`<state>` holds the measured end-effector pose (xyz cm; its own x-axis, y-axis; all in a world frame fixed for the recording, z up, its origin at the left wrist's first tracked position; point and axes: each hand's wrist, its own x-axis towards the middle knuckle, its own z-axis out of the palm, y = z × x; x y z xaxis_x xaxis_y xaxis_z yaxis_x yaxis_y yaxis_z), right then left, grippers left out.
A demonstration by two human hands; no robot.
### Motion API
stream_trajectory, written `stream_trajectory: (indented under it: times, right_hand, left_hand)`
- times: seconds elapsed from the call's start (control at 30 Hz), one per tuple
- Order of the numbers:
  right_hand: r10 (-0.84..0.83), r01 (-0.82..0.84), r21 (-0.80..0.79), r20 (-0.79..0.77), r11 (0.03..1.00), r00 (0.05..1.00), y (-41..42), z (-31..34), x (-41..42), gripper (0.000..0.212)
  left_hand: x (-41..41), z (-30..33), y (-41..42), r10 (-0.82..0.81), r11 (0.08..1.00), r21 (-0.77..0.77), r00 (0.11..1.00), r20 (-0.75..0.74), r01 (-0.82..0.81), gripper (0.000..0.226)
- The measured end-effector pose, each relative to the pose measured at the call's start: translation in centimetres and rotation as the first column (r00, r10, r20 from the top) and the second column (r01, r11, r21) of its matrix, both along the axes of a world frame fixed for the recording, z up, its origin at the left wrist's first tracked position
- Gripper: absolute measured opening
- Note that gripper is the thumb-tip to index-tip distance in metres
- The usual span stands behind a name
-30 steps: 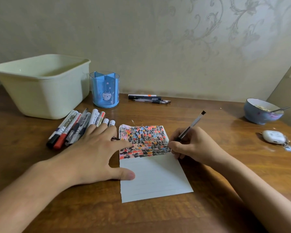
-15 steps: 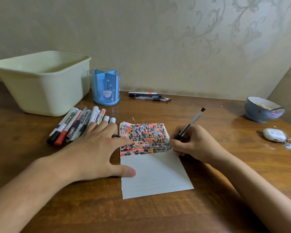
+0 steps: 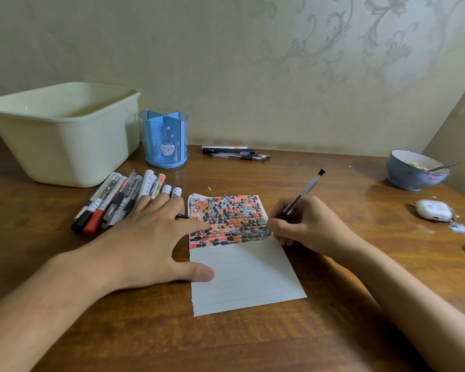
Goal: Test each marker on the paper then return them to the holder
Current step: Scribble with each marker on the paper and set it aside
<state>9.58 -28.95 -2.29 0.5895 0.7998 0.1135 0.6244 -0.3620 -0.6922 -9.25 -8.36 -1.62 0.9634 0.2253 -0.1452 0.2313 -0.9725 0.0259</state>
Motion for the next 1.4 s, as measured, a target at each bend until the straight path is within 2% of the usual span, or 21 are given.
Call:
stream_trajectory:
  times: [1.4]
  right_hand:
    - [-0.025, 0.025, -0.025, -0.01, 0.999, 1.0, 0.29, 0.1, -0.33, 0.011]
  left_hand:
    - [0.04, -0.02, -0.06, -0.004, 1.0, 0.014, 1.0, 0.01, 0.003, 0.098]
